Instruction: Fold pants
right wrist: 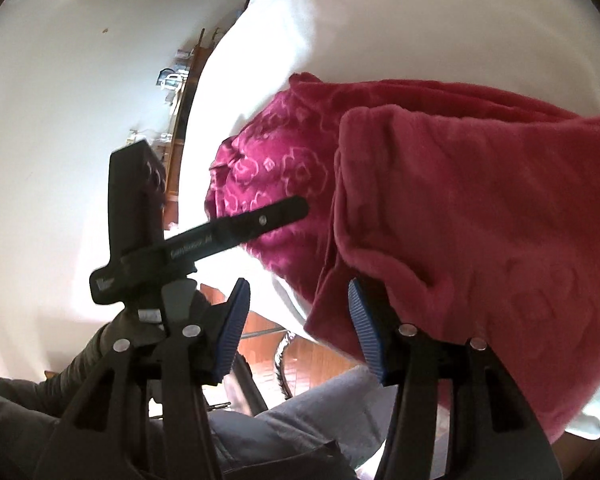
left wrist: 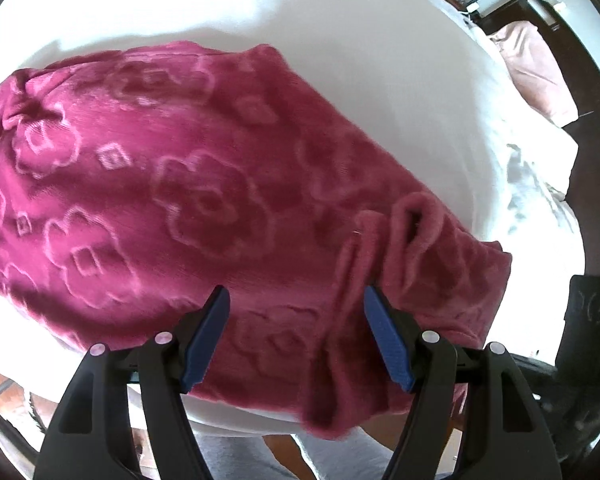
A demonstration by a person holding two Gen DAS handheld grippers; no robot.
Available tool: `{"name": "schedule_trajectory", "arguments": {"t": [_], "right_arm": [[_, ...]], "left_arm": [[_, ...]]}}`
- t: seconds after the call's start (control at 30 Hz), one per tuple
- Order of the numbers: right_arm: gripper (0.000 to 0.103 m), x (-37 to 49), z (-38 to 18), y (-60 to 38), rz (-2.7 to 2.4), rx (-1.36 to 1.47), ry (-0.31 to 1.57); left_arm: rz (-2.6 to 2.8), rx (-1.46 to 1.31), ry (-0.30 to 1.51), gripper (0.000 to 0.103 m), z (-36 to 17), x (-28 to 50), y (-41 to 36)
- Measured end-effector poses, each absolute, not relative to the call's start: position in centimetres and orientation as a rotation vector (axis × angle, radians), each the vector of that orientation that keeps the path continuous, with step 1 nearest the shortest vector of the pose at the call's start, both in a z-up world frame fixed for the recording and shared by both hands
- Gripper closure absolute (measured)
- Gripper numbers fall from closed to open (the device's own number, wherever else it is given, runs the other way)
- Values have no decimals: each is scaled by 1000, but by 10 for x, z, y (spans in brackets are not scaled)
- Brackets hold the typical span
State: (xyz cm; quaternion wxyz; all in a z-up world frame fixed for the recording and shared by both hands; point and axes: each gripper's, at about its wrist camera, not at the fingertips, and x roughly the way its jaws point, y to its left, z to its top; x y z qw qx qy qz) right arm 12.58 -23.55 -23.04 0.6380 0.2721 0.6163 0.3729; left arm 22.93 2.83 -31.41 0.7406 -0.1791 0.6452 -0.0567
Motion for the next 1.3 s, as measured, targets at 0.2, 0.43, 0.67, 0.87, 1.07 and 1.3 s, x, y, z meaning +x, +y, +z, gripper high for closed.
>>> {"name": "schedule_trajectory", "arguments": {"t": [0.2,0.43,0.67,0.87,1.07,1.3], "right_arm": [[50,117,-235,-271,804,600,1408],[50,105,-241,-301,772,515,1424],[50,96,-242,-292,800,359,1413],[50,105,-246,-267,833,262,1377],[50,99,-246,-224,995,283,1390],[50,83,-242,-204,1120,257,1422]], "left_arm": [[-96,-440,1406,34,-310,217,15],[-93,-531,1404,34,-305,200,-5],[-95,-525,1400,33,-297,207,-34],[-63,-500,1391,33,-288,207,-40],[34,-495,1384,34,-283,196,-13],[73,-516,1372,33,-281,183,8]]}}
